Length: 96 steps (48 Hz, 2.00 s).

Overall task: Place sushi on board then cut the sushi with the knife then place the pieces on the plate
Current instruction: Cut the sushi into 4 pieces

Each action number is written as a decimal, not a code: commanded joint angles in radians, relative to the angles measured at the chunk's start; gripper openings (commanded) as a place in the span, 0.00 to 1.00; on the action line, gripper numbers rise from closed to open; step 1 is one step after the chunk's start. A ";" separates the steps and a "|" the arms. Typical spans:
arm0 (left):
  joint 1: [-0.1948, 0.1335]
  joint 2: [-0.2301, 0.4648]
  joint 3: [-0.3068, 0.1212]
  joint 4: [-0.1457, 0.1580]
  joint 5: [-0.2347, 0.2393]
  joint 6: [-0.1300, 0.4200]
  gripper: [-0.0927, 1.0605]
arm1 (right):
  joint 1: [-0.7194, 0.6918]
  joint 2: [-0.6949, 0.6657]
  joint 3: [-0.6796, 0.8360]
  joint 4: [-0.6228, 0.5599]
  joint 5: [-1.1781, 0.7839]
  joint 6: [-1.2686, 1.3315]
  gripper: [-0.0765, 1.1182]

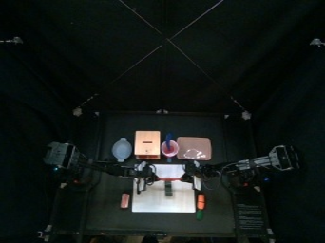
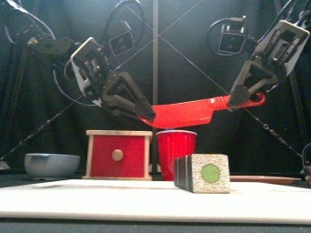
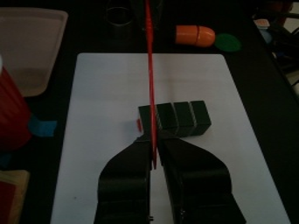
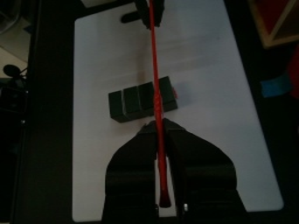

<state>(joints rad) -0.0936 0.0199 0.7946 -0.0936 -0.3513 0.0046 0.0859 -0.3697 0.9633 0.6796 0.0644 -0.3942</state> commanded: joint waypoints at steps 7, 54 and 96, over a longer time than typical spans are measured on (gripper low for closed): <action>-0.018 0.017 -0.048 -0.020 0.015 -0.002 0.50 | -0.025 0.031 -0.025 0.006 0.046 -0.003 0.28; -0.075 0.074 -0.066 -0.132 0.028 -0.003 0.50 | -0.072 0.138 -0.071 -0.028 0.103 -0.003 0.28; -0.086 0.097 -0.069 -0.166 0.031 -0.003 0.50 | -0.095 0.147 -0.077 -0.044 0.110 -0.003 0.28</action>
<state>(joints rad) -0.1687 0.1273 0.7517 -0.2562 -0.3160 0.0031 0.0031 -0.2086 0.9081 0.6335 0.1764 -0.4004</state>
